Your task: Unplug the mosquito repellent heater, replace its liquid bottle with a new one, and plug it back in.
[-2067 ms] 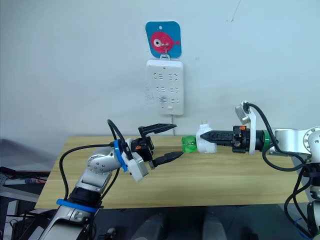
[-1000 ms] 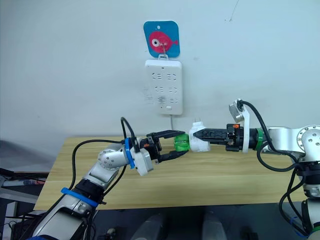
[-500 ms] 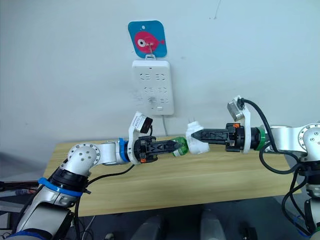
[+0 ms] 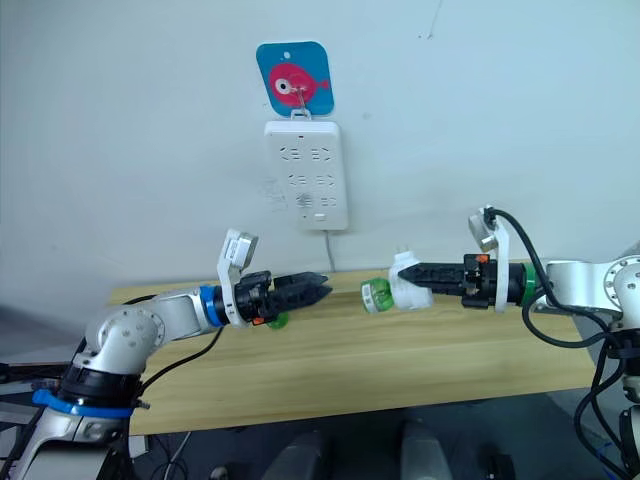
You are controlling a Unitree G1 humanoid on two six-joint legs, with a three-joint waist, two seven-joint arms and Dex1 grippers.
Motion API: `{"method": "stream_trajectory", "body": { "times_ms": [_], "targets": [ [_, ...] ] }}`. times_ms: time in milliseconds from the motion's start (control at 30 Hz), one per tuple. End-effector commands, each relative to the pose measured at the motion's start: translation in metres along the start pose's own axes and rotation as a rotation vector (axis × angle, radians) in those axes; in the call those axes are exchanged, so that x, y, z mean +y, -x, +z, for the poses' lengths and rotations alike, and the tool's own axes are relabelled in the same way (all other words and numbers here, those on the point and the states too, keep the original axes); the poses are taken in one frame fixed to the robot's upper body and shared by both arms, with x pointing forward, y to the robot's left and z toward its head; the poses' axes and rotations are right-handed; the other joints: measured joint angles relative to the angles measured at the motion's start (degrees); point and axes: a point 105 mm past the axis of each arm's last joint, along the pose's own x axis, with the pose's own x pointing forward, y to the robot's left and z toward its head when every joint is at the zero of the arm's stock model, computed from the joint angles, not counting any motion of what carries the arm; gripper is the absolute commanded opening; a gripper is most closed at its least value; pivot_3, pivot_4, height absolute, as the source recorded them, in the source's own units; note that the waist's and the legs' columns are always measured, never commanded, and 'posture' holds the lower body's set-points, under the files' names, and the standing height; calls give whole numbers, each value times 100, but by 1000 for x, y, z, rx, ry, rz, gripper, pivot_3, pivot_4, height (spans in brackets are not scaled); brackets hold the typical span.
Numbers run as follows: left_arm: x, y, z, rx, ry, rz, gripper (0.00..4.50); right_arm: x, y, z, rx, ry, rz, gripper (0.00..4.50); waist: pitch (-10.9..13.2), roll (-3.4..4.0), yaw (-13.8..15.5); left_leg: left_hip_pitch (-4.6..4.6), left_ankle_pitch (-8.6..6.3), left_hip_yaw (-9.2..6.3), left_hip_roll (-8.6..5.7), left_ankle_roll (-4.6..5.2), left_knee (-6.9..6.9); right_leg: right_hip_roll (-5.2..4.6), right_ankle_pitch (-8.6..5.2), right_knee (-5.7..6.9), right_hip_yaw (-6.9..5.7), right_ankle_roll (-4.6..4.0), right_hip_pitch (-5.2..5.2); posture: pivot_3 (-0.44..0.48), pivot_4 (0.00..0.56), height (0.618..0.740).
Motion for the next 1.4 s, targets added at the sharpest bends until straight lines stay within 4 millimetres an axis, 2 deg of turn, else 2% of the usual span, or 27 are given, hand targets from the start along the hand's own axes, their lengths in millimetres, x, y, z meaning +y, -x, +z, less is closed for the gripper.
{"method": "stream_trajectory", "body": {
  "times_ms": [33,100,200,300,467,833,933,1100,1233,1333,1400],
  "targets": [
    [2,-9,5,-17,-696,60,4471,6,11,15,-60,21,-1,3024,0,0,56,1,0,7,0,0,1,-7,2,-4,1,-2,1,84,172,740],
    [-3,-14,7,-47,-1025,64,4471,5,13,19,-70,11,-7,3024,0,0,136,-3,0,19,6,1,4,-9,9,-8,0,-3,0,84,174,740],
    [-16,-21,16,-168,-1343,69,4471,8,11,23,-76,10,8,3024,0,1,210,-4,0,27,7,2,4,-12,12,-8,4,-1,-3,83,174,740],
    [-24,-31,23,-248,-1524,75,4471,12,6,24,-72,21,28,3024,0,0,264,-6,0,26,5,5,6,-16,17,-8,8,6,-4,83,174,740],
    [-25,-41,29,-327,-1655,102,4471,23,-2,26,-57,46,85,3024,-1,0,277,-5,0,25,7,8,7,-15,20,-1,13,11,-6,79,178,740],
    [-25,-53,36,-388,-1750,93,4471,30,-12,18,-23,64,131,3024,-1,0,292,-6,1,12,5,11,9,-15,22,2,8,14,-6,72,177,740],
    [-26,-53,34,-395,-1755,67,3845,30,-13,18,-23,62,129,3024,-1,0,292,-6,2,9,4,11,10,-15,22,2,6,14,-5,68,177,740],
    [-25,-52,31,-385,-1747,53,2327,31,-14,16,-14,64,140,3024,-1,0,286,-6,2,6,4,11,10,-15,22,3,4,14,-6,68,177,740],
    [-25,-52,29,-389,-1722,30,2257,32,-15,15,-7,68,143,3024,-1,0,284,-6,2,5,4,11,10,-15,22,3,4,14,-5,69,179,740],
    [-28,-52,27,-416,-1616,-7,2257,32,-14,12,11,76,138,3024,-1,0,280,-6,2,4,4,11,10,-15,22,4,3,14,-5,69,178,740],
    [-23,-57,30,-359,-1345,4,2257,35,-11,6,42,104,131,3024,-1,1,246,-8,2,3,4,11,11,-17,22,4,3,14,-6,71,177,740]
  ]
}}
